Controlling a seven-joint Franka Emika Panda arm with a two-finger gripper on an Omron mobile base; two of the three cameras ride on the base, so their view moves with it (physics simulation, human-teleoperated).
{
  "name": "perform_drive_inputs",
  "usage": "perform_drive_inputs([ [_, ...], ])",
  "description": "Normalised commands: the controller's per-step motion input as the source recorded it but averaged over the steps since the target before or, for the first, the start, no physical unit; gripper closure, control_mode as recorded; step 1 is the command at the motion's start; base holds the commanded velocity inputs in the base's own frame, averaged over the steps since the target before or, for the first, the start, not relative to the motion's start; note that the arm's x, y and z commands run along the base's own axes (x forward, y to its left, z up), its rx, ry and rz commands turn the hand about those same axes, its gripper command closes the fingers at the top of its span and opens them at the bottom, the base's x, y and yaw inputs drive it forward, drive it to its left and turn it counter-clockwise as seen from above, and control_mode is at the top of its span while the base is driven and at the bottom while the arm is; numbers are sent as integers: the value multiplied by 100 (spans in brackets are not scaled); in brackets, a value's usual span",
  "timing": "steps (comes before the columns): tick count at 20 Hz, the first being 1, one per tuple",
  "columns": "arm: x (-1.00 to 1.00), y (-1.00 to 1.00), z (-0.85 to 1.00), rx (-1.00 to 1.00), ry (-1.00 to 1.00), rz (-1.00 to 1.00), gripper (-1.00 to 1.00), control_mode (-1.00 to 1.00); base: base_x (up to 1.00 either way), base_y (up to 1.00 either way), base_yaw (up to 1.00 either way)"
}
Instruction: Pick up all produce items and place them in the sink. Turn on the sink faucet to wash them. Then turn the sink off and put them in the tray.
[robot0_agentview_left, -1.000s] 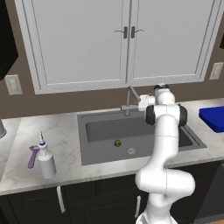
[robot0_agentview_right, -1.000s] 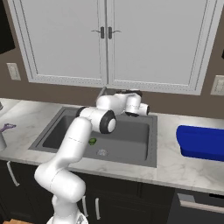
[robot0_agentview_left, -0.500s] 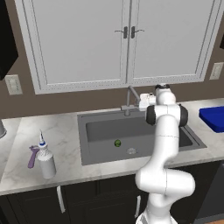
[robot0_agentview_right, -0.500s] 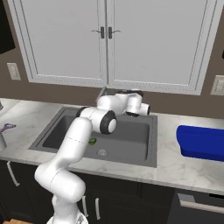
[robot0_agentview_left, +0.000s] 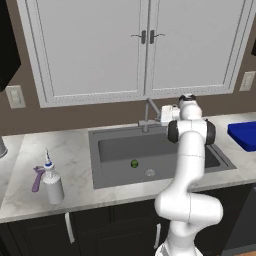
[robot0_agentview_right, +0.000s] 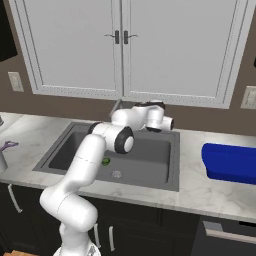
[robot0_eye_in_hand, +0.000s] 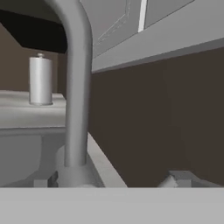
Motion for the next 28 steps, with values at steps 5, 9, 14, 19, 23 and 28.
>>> perform_drive_inputs([
  [5, 4, -27, 24, -3, 0, 0, -100, -100, 0, 0, 0],
  [9, 0, -31, 18, -2, 0, 0, -100, -100, 0, 0, 0],
  [14, -2, -35, 13, -1, 0, 0, -100, -100, 0, 0, 0],
  [19, -29, -36, 10, 0, -2, 0, -100, -100, 0, 0, 0],
  [23, -63, -21, 23, -1, -7, -1, -100, -100, 0, 0, 0],
  [28, -81, -4, 40, -3, -11, -7, -100, -100, 0, 0, 0],
])
